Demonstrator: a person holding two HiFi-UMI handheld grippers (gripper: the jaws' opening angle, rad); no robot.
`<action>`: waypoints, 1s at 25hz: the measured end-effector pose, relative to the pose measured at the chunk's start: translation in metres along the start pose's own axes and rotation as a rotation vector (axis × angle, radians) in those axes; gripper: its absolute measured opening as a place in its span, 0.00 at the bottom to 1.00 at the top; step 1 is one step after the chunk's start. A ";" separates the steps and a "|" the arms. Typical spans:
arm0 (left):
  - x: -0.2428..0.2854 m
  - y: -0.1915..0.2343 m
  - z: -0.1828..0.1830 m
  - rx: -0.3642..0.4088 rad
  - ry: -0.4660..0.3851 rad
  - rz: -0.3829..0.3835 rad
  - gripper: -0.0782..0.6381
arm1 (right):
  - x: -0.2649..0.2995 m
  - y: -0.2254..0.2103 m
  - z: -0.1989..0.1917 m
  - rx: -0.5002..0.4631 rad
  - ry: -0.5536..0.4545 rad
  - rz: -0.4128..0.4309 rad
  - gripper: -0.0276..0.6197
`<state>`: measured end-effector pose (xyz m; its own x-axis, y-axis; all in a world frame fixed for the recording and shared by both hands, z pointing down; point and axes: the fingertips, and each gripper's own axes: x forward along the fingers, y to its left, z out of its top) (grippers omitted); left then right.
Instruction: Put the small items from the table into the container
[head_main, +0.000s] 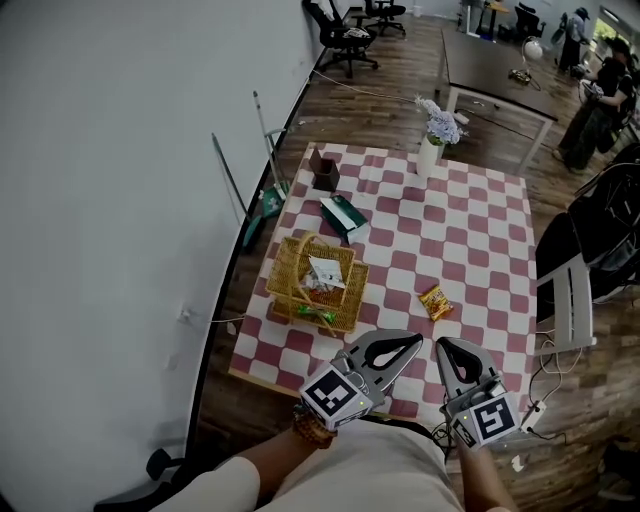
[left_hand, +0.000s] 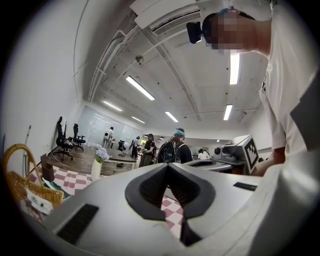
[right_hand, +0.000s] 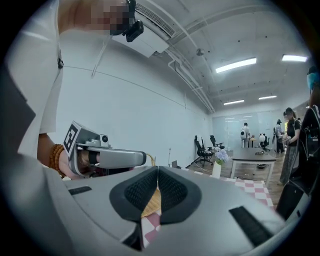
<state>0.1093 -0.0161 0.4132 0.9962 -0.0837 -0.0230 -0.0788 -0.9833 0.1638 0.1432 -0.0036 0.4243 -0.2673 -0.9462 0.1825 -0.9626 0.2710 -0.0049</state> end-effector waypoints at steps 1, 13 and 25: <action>0.004 0.002 -0.005 0.004 0.011 -0.006 0.14 | 0.002 -0.004 -0.006 0.004 0.015 -0.002 0.08; 0.044 0.031 -0.067 -0.040 0.103 -0.027 0.14 | 0.033 -0.047 -0.099 0.084 0.218 -0.018 0.14; 0.080 0.063 -0.154 -0.114 0.233 -0.045 0.14 | 0.065 -0.087 -0.205 0.112 0.450 -0.052 0.20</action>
<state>0.1898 -0.0599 0.5741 0.9811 0.0125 0.1929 -0.0425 -0.9595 0.2785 0.2191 -0.0524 0.6379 -0.1963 -0.7806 0.5933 -0.9797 0.1813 -0.0857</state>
